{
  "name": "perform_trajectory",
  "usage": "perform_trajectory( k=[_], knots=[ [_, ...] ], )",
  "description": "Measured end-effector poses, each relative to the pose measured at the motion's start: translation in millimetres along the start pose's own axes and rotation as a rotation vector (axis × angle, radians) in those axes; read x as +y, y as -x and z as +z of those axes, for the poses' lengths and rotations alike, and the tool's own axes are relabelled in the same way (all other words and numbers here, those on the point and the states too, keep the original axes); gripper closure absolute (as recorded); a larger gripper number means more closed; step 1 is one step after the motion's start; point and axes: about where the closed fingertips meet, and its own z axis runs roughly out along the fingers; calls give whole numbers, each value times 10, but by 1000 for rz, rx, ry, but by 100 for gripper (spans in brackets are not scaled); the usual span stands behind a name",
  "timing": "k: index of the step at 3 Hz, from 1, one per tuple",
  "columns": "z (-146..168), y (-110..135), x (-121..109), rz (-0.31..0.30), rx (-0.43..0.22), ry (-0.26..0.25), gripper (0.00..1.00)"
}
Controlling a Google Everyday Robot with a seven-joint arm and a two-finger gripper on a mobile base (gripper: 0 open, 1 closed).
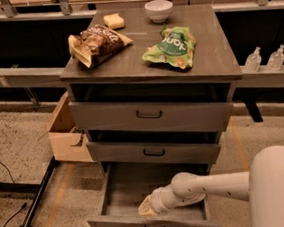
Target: Close bottom drawer
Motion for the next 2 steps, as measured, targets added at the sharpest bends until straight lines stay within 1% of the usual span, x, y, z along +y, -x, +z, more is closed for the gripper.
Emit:
perform_trajectory(
  k=[1,2],
  knots=[
    [369,-114,232,67,-32,48,100],
    [639,-129,315,75,-54,66,100]
  ],
)
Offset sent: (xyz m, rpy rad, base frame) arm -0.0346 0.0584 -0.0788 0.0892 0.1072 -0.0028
